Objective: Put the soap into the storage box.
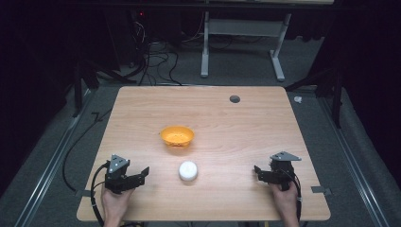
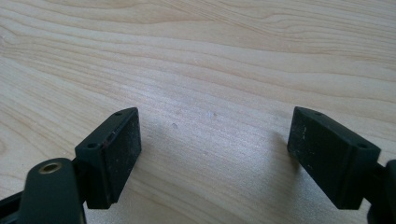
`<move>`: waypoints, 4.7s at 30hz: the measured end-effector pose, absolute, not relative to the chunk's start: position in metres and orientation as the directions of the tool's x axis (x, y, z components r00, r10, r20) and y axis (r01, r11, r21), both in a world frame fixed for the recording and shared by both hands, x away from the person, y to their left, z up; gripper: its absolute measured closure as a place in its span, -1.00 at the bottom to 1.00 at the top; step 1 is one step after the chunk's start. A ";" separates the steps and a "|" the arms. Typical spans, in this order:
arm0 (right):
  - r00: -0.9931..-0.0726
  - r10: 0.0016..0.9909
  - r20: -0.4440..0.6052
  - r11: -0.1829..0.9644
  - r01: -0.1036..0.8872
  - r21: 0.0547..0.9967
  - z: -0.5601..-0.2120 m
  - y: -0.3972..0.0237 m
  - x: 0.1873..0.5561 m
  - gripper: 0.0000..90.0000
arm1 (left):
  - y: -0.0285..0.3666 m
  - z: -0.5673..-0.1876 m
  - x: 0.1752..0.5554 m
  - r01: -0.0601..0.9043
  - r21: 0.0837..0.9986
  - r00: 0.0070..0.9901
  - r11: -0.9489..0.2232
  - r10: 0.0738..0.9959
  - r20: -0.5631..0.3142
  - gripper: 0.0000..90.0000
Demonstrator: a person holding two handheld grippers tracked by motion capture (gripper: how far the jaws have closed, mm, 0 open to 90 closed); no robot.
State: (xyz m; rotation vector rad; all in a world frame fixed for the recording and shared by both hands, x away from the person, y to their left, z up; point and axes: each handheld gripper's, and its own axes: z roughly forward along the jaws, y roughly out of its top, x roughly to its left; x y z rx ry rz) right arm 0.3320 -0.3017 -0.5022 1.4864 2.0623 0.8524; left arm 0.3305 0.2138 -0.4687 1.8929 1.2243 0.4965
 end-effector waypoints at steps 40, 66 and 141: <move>-0.316 0.949 -0.010 0.229 0.667 0.709 -0.502 -0.302 0.332 -0.59 | 0.108 -0.458 0.344 0.500 0.752 0.659 -0.429 0.752 -0.009 -0.69; -0.318 0.948 -0.011 0.232 0.665 0.710 -0.502 -0.302 0.332 -0.59 | 0.062 -0.487 0.348 0.500 0.695 0.706 -0.517 0.708 0.020 -0.69; -0.322 0.947 -0.008 0.232 0.664 0.711 -0.502 -0.302 0.332 -0.60 | 0.099 -0.414 0.377 0.519 0.736 0.681 -0.435 0.731 -0.048 -0.45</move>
